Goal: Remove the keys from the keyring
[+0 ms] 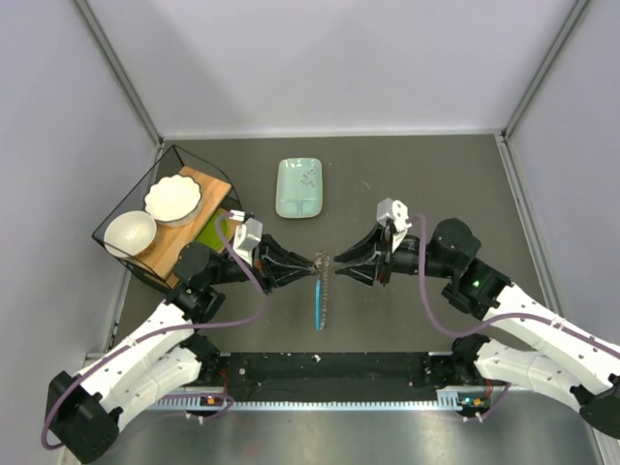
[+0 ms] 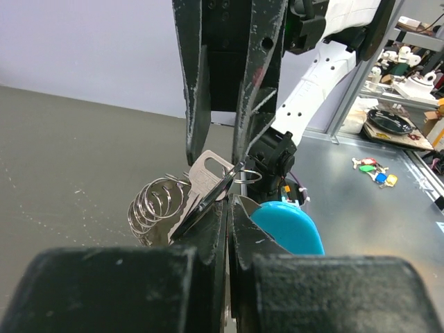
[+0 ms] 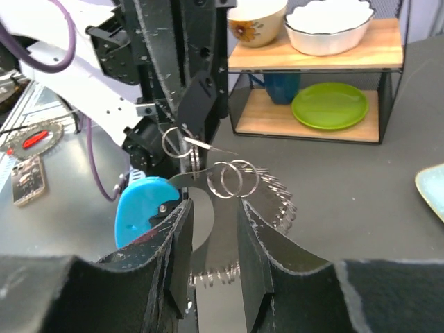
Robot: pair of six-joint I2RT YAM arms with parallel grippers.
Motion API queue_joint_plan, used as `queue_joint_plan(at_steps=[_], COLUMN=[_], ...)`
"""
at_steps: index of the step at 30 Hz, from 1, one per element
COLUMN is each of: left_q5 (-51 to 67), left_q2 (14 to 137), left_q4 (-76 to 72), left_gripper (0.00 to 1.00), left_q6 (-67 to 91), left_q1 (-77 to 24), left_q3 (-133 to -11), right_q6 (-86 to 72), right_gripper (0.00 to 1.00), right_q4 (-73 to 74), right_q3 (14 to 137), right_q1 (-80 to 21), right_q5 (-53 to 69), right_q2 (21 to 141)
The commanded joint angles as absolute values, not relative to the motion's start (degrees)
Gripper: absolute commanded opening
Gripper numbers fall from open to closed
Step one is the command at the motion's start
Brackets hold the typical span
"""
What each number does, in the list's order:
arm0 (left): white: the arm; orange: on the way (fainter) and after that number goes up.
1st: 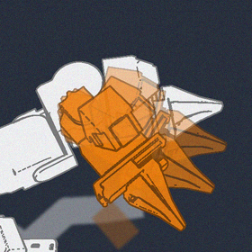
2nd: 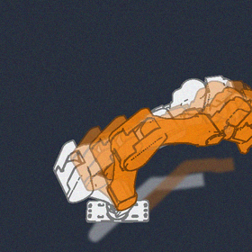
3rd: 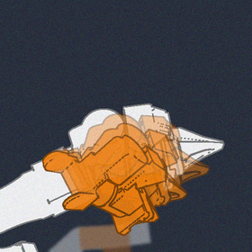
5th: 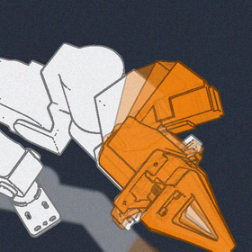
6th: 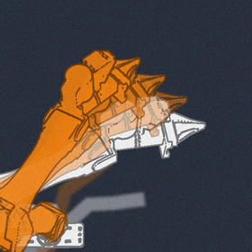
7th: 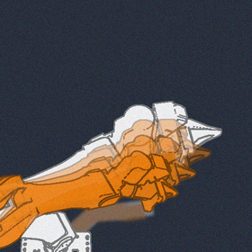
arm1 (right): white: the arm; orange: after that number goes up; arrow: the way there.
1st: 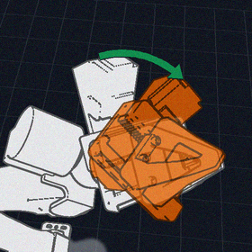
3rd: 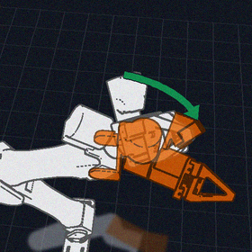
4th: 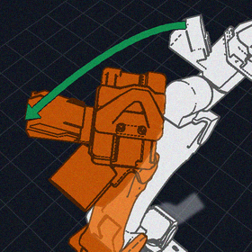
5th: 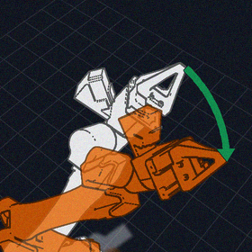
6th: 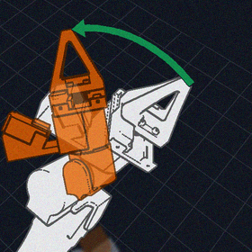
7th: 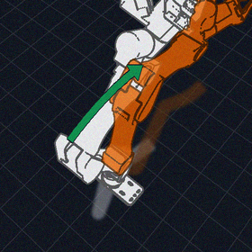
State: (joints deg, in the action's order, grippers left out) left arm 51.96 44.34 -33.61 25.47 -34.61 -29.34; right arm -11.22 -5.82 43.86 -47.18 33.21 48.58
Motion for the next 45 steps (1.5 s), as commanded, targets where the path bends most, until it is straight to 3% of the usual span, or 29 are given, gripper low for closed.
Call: queue_joint_plan(at_steps=[1,13,38,45], left_q5=[52.8,53.3,53.6,53.7], left_q2=[43.4,44.1,44.6,44.8], left_q4=[-39.1,-39.2,-38.4,-38.4], left_gripper=[0.0,0.0,0.0,0.0], left_q6=[26.2,26.1,25.0,25.0], left_q1=[-34.8,-34.8,-34.8,-34.8], left_q3=[-29.3,-29.4,-29.4,-29.5], right_q6=[-9.6,-8.3,-9.1,-10.7], right_gripper=[0.32,0.33,0.19,0.19], right_q4=[-16.4,-18.7,-17.9,-18.7], right_q3=[43.1,42.7,46.1,46.2], right_q1=[-47.0,-47.8,-51.6,-51.6], right_q5=[40.4,41.1,37.4,36.9], right_q2=[47.8,49.3,54.8,54.9])
